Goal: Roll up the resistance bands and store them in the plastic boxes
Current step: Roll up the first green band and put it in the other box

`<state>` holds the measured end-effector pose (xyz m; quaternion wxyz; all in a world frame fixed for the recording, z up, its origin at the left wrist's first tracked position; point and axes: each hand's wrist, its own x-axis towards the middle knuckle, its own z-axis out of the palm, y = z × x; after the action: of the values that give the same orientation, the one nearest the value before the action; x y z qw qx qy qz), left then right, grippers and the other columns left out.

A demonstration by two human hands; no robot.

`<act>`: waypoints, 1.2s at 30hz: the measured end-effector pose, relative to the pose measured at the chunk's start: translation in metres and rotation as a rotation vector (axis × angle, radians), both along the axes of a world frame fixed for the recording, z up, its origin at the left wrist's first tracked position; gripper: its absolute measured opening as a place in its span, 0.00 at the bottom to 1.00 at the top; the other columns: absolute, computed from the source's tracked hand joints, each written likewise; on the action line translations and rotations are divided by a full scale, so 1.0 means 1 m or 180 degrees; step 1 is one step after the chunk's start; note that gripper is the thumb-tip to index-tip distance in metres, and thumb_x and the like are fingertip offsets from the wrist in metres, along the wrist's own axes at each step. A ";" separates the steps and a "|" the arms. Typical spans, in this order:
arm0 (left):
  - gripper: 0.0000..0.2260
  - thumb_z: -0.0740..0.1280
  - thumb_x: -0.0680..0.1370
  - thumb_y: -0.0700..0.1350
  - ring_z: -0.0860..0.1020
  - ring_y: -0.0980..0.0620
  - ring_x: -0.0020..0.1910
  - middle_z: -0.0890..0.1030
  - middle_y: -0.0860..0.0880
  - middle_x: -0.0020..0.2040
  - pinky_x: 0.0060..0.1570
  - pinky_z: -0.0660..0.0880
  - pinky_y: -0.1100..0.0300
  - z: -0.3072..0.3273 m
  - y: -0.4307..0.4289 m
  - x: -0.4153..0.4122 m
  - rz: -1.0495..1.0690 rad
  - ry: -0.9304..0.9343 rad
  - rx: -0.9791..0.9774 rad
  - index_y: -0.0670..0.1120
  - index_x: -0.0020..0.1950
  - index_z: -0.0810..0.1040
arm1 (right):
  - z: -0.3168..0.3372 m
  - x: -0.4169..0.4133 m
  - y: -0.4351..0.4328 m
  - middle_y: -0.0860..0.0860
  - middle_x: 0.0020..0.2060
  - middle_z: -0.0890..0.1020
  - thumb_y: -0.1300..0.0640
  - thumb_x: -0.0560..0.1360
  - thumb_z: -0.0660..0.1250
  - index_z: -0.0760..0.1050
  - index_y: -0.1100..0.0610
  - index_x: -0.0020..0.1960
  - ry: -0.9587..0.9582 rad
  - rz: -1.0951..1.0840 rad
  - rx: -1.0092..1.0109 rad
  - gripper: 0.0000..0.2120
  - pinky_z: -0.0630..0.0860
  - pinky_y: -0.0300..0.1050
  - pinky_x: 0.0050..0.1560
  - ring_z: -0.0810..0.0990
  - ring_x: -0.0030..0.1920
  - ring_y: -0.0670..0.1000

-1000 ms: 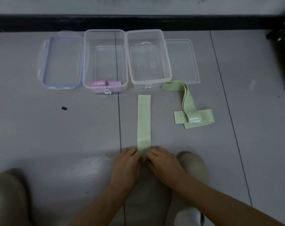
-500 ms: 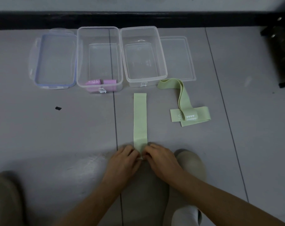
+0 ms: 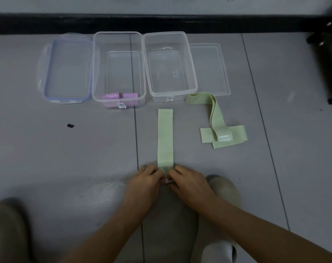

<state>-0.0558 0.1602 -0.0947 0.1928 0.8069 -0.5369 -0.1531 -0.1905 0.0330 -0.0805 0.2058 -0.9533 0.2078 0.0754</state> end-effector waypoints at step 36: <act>0.10 0.62 0.76 0.50 0.79 0.48 0.40 0.79 0.51 0.44 0.37 0.78 0.57 0.011 -0.026 0.015 0.0093 0.0236 0.0404 0.50 0.42 0.82 | 0.002 0.017 -0.005 0.50 0.44 0.78 0.54 0.75 0.68 0.75 0.52 0.48 0.0074 -0.0346 0.0172 0.03 0.73 0.48 0.34 0.80 0.41 0.56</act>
<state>-0.0408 0.1342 -0.0833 0.1632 0.8190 -0.5068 -0.2138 -0.1740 0.0276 -0.0786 0.2328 -0.9338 0.2595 0.0807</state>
